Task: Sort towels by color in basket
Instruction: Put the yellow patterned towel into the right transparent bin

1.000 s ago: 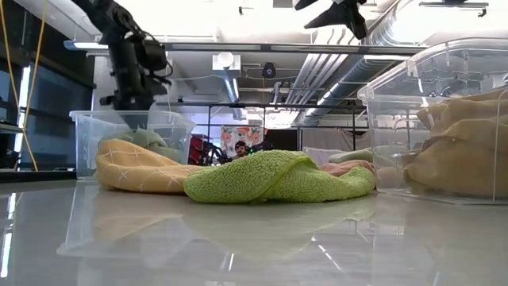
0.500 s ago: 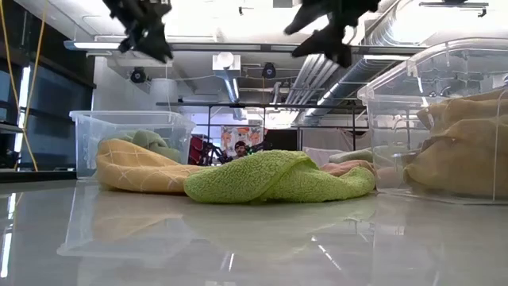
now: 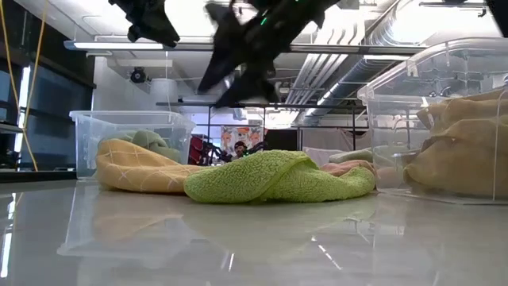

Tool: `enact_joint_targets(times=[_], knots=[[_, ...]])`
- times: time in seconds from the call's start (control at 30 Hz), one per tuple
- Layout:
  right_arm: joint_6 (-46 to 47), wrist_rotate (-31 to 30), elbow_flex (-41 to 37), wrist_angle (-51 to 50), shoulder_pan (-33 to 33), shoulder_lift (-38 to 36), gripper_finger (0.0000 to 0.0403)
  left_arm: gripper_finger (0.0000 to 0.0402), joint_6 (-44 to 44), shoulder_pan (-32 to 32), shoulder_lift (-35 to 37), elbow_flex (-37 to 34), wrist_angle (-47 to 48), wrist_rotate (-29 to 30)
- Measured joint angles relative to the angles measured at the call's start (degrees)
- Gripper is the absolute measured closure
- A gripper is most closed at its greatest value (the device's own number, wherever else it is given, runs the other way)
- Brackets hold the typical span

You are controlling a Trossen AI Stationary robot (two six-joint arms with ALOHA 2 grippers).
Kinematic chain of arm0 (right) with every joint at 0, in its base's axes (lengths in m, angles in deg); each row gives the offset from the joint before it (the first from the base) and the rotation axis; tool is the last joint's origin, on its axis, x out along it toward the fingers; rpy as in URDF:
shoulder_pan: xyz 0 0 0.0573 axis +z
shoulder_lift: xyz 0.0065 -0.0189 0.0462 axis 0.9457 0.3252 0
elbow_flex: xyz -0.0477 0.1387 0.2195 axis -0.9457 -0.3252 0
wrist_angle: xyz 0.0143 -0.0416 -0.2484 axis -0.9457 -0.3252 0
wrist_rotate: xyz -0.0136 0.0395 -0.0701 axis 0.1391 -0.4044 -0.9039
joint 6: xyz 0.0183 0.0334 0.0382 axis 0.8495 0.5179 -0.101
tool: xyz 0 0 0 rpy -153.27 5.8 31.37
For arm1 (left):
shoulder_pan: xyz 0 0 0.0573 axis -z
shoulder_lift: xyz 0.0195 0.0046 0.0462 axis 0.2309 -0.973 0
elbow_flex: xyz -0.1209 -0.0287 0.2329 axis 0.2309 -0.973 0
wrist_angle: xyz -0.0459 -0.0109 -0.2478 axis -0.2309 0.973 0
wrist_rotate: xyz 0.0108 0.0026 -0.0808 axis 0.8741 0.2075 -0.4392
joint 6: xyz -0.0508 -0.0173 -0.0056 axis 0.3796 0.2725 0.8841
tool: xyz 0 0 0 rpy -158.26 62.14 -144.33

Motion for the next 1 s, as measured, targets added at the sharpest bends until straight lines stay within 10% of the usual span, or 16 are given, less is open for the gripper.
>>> enact_joint_targets(times=[0.43,1.0], knots=[[-6.0,0.6,23.1,-12.4,-1.8,23.6,0.0162,0.0286,-2.9,3.2,0.2,0.0,6.9,0.0],[-4.3,4.4,25.1,-15.0,-5.2,25.9,0.0387,0.0286,1.0,3.2,0.5,0.0,7.2,0.7]])
